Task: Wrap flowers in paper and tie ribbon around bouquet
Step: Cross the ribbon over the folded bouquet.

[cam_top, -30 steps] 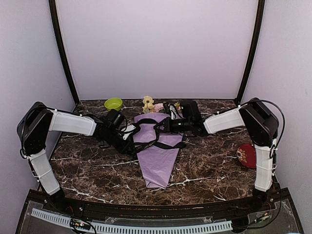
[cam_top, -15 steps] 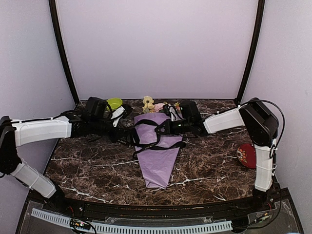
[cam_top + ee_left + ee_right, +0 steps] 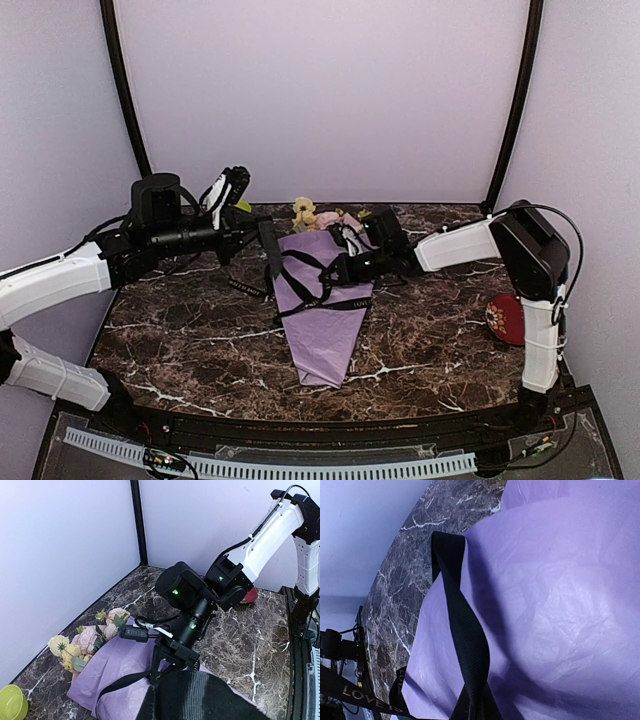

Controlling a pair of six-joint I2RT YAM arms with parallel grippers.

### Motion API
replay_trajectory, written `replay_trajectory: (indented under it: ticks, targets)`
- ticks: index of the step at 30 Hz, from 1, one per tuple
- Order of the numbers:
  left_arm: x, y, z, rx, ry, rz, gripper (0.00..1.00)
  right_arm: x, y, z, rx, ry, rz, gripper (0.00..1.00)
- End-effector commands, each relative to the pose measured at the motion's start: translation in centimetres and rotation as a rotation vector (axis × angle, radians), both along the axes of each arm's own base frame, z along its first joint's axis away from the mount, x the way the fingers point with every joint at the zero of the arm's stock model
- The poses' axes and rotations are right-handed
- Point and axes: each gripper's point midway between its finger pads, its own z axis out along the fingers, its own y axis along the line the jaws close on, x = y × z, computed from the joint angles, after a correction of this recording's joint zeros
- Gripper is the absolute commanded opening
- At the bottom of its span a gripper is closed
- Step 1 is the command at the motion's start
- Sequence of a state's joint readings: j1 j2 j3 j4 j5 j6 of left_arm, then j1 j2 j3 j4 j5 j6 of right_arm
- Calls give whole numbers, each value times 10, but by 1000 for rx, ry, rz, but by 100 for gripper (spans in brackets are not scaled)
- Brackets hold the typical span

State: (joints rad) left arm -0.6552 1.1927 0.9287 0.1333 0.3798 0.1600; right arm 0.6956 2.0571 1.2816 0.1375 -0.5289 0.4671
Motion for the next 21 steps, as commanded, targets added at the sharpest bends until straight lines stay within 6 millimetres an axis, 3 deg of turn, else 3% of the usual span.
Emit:
replay_trajectory:
  ticks: [1, 4, 6, 8, 11, 15, 18, 21]
  targets:
    - [21, 15, 6, -40, 9, 158, 0, -7, 3, -10, -52, -15, 50, 0]
    - [52, 58, -18, 8, 83, 482, 3, -10, 2, -15, -71, -8, 62, 0]
    - [62, 98, -40, 27, 175, 734, 23, -11, 2, -17, -79, -5, 64, 0]
    - [59, 130, -64, 12, 260, 900, 47, -11, 2, -17, -79, -6, 66, 0]
    - [47, 169, -98, -53, 331, 1048, 74, -12, 3, -19, -83, -6, 71, 0]
    - [41, 214, -101, -244, 380, 1167, 80, -13, 4, -18, -83, -6, 80, 0]
    - [42, 205, -77, -311, 285, 1068, 70, -13, 4, -18, -84, -8, 81, 0]
    - [45, 157, -52, -321, 230, 787, 61, -11, 4, -16, -84, -15, 75, 0]
